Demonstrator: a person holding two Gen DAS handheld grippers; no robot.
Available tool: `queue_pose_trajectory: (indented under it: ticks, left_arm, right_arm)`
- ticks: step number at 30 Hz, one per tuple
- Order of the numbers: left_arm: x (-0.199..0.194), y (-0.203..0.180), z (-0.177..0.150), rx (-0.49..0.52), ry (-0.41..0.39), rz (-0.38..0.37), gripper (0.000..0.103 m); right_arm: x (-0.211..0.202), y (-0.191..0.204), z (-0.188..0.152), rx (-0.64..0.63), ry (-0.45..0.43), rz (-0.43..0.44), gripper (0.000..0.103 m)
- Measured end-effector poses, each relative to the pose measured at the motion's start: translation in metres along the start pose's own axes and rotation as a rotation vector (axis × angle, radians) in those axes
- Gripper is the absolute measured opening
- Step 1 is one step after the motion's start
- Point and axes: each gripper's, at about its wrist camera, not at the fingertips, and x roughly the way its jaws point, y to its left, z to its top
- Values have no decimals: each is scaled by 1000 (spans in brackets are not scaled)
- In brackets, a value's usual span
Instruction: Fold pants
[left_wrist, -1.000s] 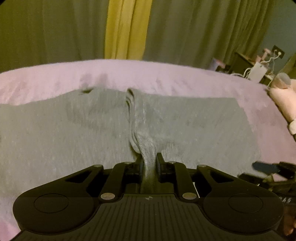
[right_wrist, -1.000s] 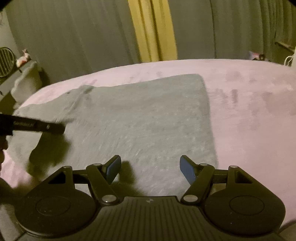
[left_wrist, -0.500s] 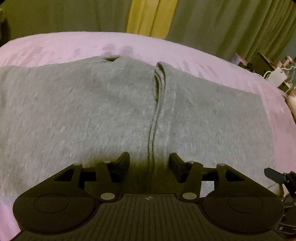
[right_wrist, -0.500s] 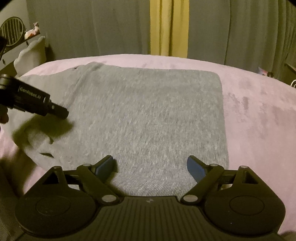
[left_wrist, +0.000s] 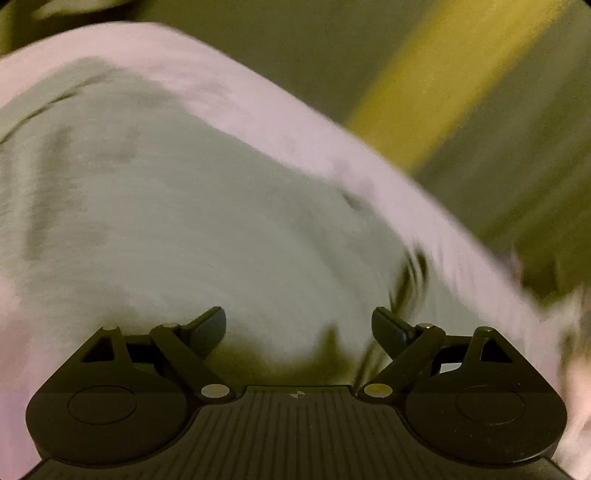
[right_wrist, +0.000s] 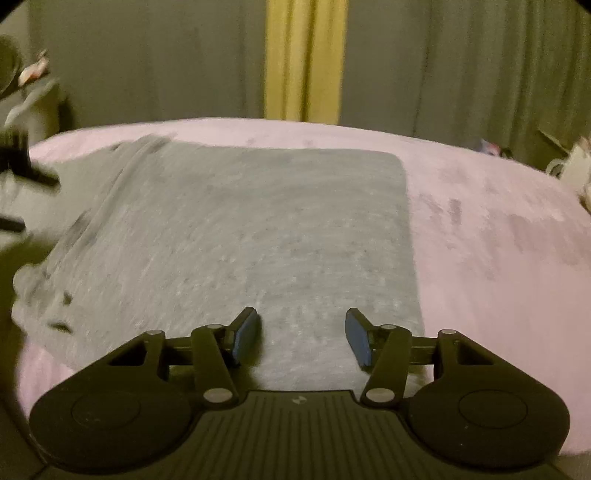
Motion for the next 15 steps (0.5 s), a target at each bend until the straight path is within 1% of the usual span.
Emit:
queue_pose_trajectory:
  ticks: [1, 2, 4, 5, 6, 7, 8, 10, 11, 13, 15]
  left_arm:
    - [-9, 17, 8, -84, -35, -14, 92]
    - [-17, 30, 13, -141, -60, -36, 92]
    - [-34, 63, 25, -244, -110, -102, 92]
    - [-41, 78, 29, -276, -130, -120, 94]
    - [-47, 93, 33, -298, -149, -125, 96]
    - [-55, 111, 38, -315, -175, -120, 96]
    - [-59, 125, 41, -318, -187, -107, 96]
    - [-64, 153, 47, -325, -181, -66, 96]
    - [-64, 163, 48, -325, -173, -54, 96]
    - [-57, 181, 48, -331, -142, -50, 96]
    - [-47, 196, 46, -349, -112, -72, 96]
  right_arm:
    - [1, 1, 0, -3, -1, -1, 56]
    - [1, -1, -1, 5, -1, 4, 57]
    - [1, -5, -1, 28, -1, 31, 62]
    - [1, -8, -1, 38, -2, 43, 63]
    - [1, -9, -1, 41, -3, 55, 67]
    - [2, -8, -1, 39, -4, 61, 71]
    - [3, -6, -1, 32, -4, 62, 73]
    - [5, 0, -1, 3, -4, 58, 80]
    - [7, 2, 0, -8, -4, 54, 81]
    - [10, 4, -1, -9, -3, 54, 84]
    - [12, 4, 0, 0, 0, 57, 85]
